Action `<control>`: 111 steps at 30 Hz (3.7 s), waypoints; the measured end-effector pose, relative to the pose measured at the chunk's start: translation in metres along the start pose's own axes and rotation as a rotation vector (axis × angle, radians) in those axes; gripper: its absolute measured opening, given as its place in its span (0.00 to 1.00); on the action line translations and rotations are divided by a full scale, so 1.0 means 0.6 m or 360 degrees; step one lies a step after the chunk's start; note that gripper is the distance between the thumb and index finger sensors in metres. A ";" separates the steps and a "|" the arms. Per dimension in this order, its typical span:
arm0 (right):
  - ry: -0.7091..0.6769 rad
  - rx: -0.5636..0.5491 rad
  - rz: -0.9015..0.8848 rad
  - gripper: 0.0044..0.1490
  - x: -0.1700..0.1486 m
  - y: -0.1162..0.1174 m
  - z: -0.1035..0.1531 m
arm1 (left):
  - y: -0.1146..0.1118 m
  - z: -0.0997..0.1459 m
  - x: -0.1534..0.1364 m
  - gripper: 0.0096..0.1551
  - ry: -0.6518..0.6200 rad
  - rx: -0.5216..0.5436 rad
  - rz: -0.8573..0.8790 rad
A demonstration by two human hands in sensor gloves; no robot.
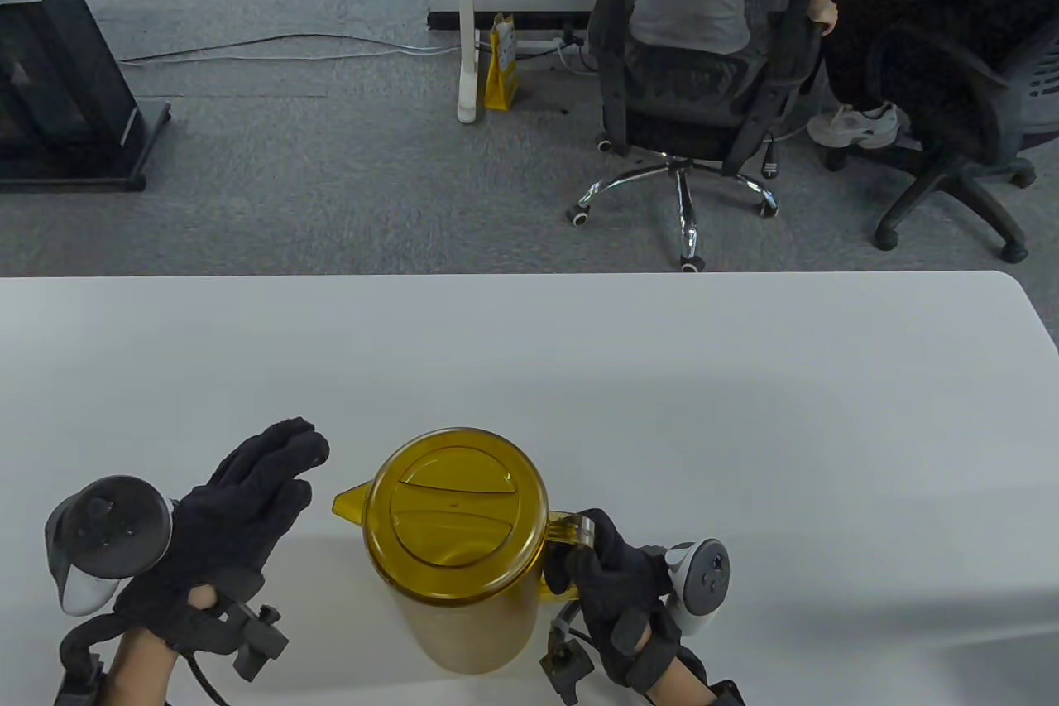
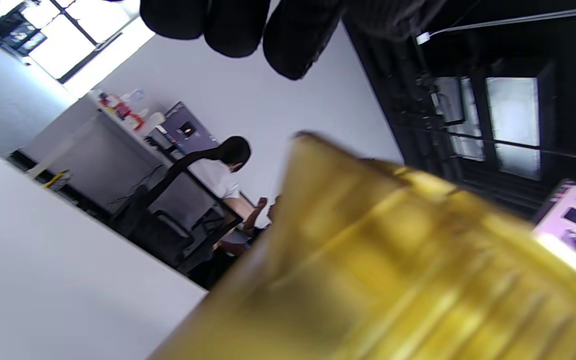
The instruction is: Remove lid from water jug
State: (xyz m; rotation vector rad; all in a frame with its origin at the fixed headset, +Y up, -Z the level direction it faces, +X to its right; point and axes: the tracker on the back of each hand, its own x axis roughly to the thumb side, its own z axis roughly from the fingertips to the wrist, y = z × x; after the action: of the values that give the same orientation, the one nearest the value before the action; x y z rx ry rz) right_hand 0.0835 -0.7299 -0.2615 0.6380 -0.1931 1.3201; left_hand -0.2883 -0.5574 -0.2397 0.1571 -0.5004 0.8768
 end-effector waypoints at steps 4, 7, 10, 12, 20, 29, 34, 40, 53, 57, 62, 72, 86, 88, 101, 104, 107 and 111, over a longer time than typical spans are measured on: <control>0.0001 0.0005 -0.0007 0.37 0.000 0.000 0.000 | -0.009 -0.029 0.070 0.32 -0.0085 -0.0186 -0.0064; 0.0005 0.0010 -0.0013 0.38 0.000 0.000 0.000 | -0.021 -0.048 0.119 0.31 -0.0200 -0.0194 -0.0182; 0.0010 0.0016 -0.0019 0.38 -0.001 0.000 0.000 | -0.032 -0.066 0.160 0.29 -0.0313 -0.0174 -0.0152; 0.0013 0.0020 -0.0020 0.38 -0.001 0.000 0.000 | -0.044 -0.080 0.173 0.28 -0.0315 -0.0273 -0.0146; 0.0041 0.0043 -0.0029 0.38 -0.001 -0.001 0.000 | -0.115 -0.130 0.180 0.29 -0.0250 -0.0635 -0.0424; 0.0085 0.0062 -0.0034 0.38 0.000 -0.002 0.003 | -0.145 -0.145 0.168 0.26 -0.0245 -0.0913 -0.0576; 0.0101 0.0061 -0.0035 0.38 0.000 -0.002 0.003 | -0.147 -0.146 0.168 0.30 -0.0250 -0.0967 -0.0618; 0.0135 0.0092 -0.0036 0.39 0.001 -0.004 0.002 | -0.160 -0.149 0.172 0.31 -0.0311 -0.0950 -0.0799; 0.0142 0.0096 -0.0042 0.39 0.002 -0.004 0.003 | -0.169 -0.144 0.178 0.32 -0.0439 -0.0941 -0.1009; 0.0140 0.0091 -0.0039 0.39 0.002 -0.004 0.004 | -0.173 -0.139 0.180 0.32 -0.0528 -0.0917 -0.1098; 0.0127 0.0082 -0.0033 0.39 0.001 -0.004 0.004 | -0.171 -0.139 0.173 0.32 -0.0600 -0.0934 -0.1030; 0.0083 0.0030 -0.0004 0.39 0.001 -0.005 0.008 | -0.173 -0.140 0.209 0.32 -0.0604 -0.0903 -0.1239; 0.0118 0.0095 0.0015 0.40 0.004 -0.004 0.006 | -0.074 -0.137 0.309 0.32 -0.0407 -0.0712 -0.1335; 0.0121 0.0096 0.0018 0.40 0.004 -0.004 0.006 | -0.064 -0.126 0.307 0.32 -0.0363 -0.0663 -0.1372; 0.0110 0.0105 0.0001 0.40 -0.001 -0.003 0.002 | 0.027 -0.046 0.216 0.32 0.0077 -0.0437 -0.1293; 0.0112 0.0113 -0.0004 0.40 -0.001 -0.003 0.002 | 0.035 -0.032 0.199 0.32 0.0143 -0.0413 -0.1325; 0.0118 0.0110 0.0001 0.40 -0.001 -0.003 0.002 | 0.037 -0.024 0.186 0.32 0.0194 -0.0395 -0.1345; 0.0123 0.0117 0.0000 0.40 -0.001 -0.003 0.002 | 0.042 -0.022 0.175 0.32 0.0264 -0.0377 -0.1353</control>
State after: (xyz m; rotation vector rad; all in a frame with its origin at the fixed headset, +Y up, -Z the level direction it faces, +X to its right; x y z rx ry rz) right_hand 0.0851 -0.7310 -0.2614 0.6478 -0.0822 1.3543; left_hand -0.2469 -0.4642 -0.2026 0.0657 -0.3272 -0.0038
